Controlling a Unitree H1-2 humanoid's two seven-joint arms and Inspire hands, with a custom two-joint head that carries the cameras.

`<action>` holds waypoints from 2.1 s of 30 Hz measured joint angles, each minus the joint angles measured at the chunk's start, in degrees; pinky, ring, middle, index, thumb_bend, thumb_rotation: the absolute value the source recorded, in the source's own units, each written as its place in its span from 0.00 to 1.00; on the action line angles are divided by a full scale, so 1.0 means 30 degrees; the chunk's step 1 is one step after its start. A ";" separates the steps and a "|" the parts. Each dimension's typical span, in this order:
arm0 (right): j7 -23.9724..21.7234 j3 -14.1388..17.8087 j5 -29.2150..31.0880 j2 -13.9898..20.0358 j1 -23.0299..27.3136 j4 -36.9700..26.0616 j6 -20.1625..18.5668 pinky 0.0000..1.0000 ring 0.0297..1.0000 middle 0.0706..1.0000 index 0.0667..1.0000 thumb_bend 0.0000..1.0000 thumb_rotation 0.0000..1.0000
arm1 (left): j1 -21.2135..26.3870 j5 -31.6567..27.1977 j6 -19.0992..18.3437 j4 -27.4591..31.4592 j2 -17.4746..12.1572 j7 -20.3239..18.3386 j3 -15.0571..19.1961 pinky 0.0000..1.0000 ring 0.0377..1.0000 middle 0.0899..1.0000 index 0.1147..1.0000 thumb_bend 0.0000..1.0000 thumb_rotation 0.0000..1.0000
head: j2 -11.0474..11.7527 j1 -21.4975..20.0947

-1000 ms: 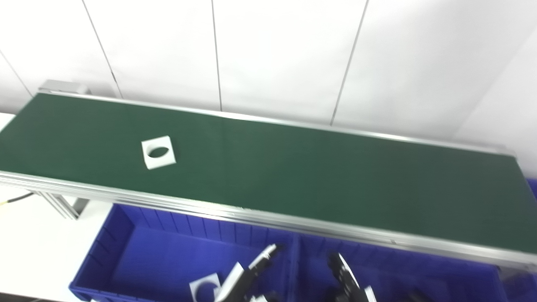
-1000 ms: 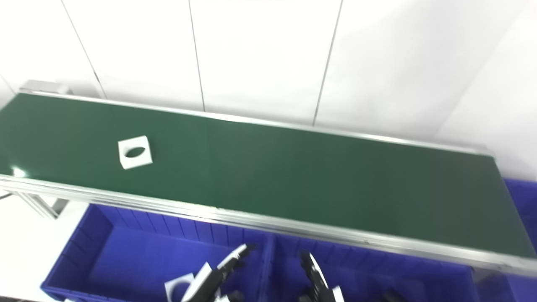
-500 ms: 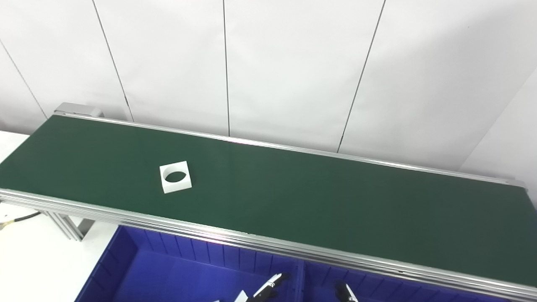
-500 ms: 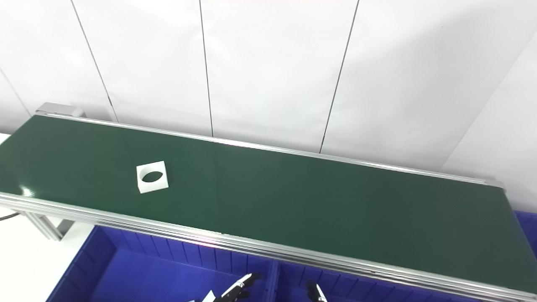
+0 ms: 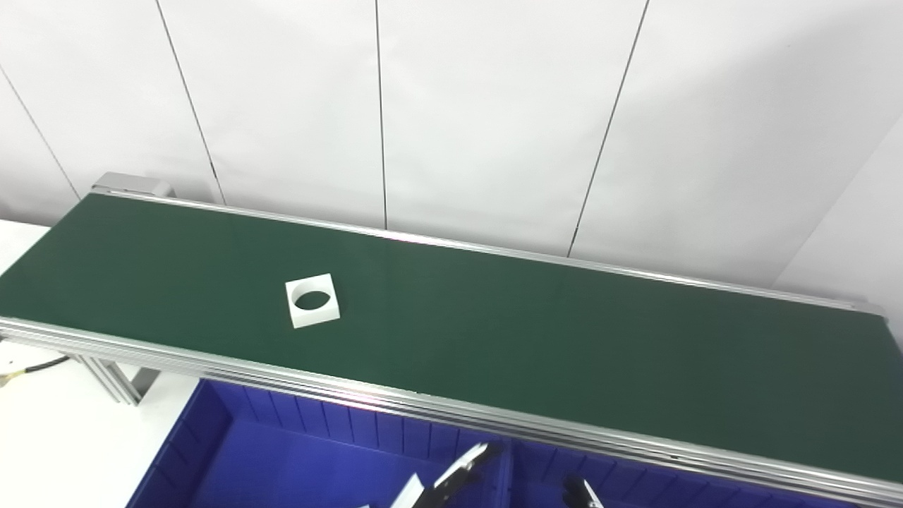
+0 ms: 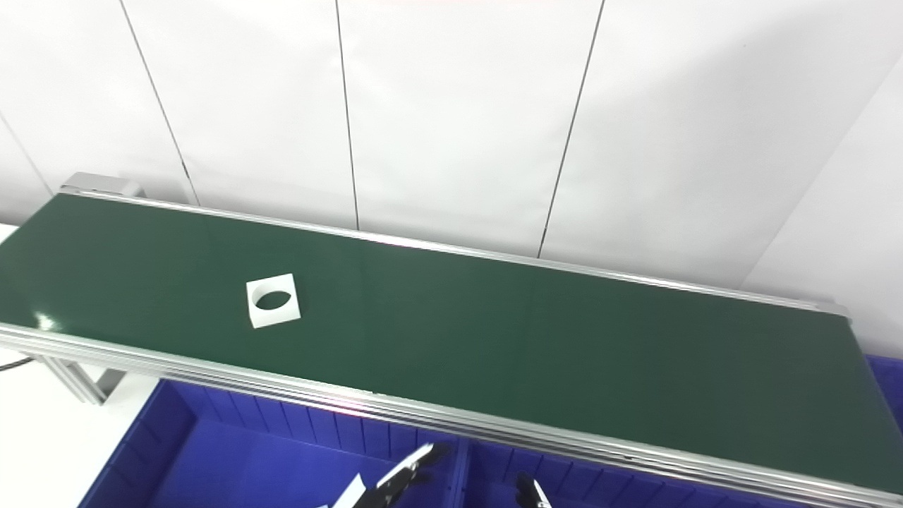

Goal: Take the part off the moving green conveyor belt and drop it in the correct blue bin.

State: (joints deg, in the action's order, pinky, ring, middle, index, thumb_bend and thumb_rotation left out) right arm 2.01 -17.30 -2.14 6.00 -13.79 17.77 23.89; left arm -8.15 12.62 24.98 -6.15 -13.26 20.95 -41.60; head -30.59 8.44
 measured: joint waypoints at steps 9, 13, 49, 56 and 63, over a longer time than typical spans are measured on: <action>-0.0153 -0.0004 -0.0099 0.0065 0.0077 0.0007 0.0000 0.98 0.96 0.96 0.94 0.87 0.97 | 0.1824 0.4936 0.0129 0.3317 -0.0772 0.1157 0.0570 0.87 0.92 0.94 0.90 0.92 0.79 | 0.0087 0.0147; -0.0217 0.0016 -0.0173 0.0031 0.0161 0.0053 0.0000 1.00 0.98 0.96 0.95 0.89 0.94 | 0.3064 0.5858 0.0114 0.2846 -0.0140 0.0748 0.2787 0.94 0.96 0.96 0.92 0.90 0.75 | 0.0175 0.0118; -0.0166 0.0177 -0.0207 -0.0371 0.0361 0.0479 0.0000 0.95 0.93 0.94 0.94 0.93 0.95 | 0.8974 1.1456 -0.8061 -0.3975 -0.0082 -0.2977 0.8891 0.51 0.64 0.82 0.90 1.00 0.00 | 0.0351 0.0001; -0.0144 0.0116 -0.0300 -0.0418 0.0463 0.0554 0.0000 0.95 0.93 0.94 0.95 0.93 0.95 | 0.9740 1.1891 -0.8781 -0.5186 -0.0566 -0.2968 0.8512 0.54 0.67 0.81 0.88 1.00 0.04 | 0.0410 -0.0029; -0.0136 0.0054 -0.0309 -0.0465 0.0555 0.0560 0.0000 0.94 0.93 0.94 0.94 0.92 0.94 | 1.0712 1.2301 -0.9083 -0.6029 -0.0689 -0.2769 0.7984 0.65 0.75 0.80 0.85 1.00 0.07 | 0.0439 -0.0175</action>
State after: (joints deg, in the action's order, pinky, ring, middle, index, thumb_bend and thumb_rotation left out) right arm 1.60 -17.14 -3.07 4.60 -12.12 19.45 23.90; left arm 23.99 49.52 -2.27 -24.24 -15.33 12.65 -17.65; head -29.27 7.91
